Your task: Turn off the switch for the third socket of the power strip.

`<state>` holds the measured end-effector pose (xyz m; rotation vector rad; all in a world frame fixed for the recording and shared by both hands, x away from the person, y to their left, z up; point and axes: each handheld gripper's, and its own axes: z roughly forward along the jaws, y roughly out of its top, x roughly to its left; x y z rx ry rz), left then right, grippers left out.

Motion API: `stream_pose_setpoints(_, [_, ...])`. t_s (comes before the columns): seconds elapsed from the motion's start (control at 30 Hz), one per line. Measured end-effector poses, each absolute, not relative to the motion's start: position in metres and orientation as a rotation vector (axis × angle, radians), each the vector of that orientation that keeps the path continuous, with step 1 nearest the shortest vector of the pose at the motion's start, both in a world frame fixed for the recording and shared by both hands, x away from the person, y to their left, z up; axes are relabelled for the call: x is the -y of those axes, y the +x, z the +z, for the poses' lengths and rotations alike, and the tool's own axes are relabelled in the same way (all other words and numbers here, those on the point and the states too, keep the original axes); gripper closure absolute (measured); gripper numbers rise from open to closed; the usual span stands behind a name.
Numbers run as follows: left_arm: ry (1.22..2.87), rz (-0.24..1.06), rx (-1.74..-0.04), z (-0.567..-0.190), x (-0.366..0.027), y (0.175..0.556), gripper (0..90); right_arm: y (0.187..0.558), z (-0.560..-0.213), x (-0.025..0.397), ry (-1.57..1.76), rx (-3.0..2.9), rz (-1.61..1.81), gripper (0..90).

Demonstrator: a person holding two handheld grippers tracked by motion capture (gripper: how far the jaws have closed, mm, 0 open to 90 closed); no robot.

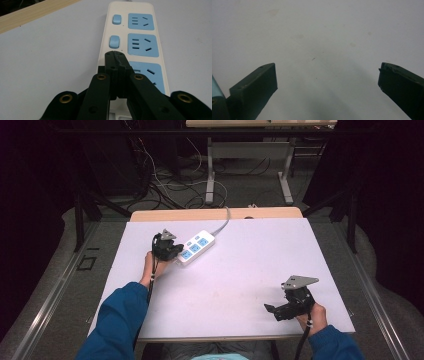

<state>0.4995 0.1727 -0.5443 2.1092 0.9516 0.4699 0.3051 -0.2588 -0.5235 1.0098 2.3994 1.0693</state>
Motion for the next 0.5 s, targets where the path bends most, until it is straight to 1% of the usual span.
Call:
stream_pose_setpoints(0.1, [2.096, 0.494, -0.957, -0.5454, -0.1711, 0.4992, 90.0, 0.3044, -0.5231, 0.2586, 1.019, -2.395, 1.065, 1.6])
stream_pose_setpoints(0.5, [2.105, 0.497, -0.956, -0.5450, -0.1704, 0.4987, 90.0, 0.3051, -0.5234, 0.2587, 1.010, -2.399, 1.067, 1.6])
